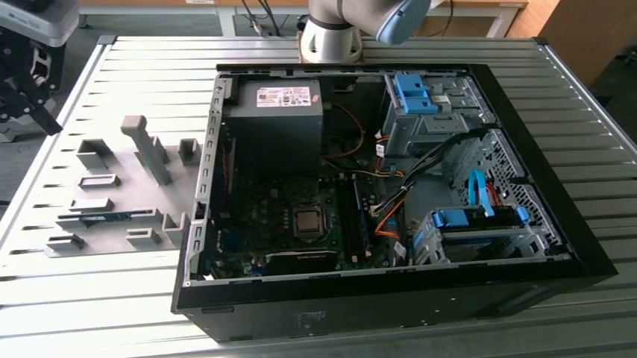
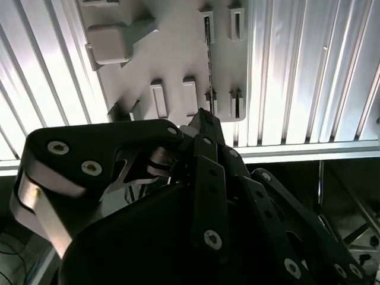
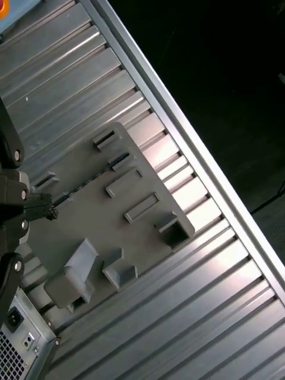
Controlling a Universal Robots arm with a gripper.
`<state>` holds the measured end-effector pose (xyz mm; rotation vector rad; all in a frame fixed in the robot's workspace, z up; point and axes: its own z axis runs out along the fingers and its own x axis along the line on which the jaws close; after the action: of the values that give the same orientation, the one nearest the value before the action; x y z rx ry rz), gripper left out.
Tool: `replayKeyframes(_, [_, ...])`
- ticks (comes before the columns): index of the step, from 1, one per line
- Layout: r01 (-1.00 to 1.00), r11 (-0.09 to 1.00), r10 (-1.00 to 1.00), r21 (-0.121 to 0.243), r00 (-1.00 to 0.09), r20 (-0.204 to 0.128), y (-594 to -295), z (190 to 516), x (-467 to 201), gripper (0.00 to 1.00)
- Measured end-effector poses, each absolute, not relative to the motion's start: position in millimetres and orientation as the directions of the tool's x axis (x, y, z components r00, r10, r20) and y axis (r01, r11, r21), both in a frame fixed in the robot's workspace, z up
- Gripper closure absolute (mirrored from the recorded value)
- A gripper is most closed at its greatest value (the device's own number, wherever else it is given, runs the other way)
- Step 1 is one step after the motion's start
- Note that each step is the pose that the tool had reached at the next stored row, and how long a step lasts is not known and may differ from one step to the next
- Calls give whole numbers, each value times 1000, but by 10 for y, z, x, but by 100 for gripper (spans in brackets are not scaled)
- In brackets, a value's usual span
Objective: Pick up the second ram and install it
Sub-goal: 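Pick up the second ram and move it above second insertion slot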
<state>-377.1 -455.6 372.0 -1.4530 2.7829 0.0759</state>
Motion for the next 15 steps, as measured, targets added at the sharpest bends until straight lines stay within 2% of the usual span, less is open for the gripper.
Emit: replayKeyframes(15, [-935, 351, -936, 42, -352, -23, -4556, 3711, -3771, 89])
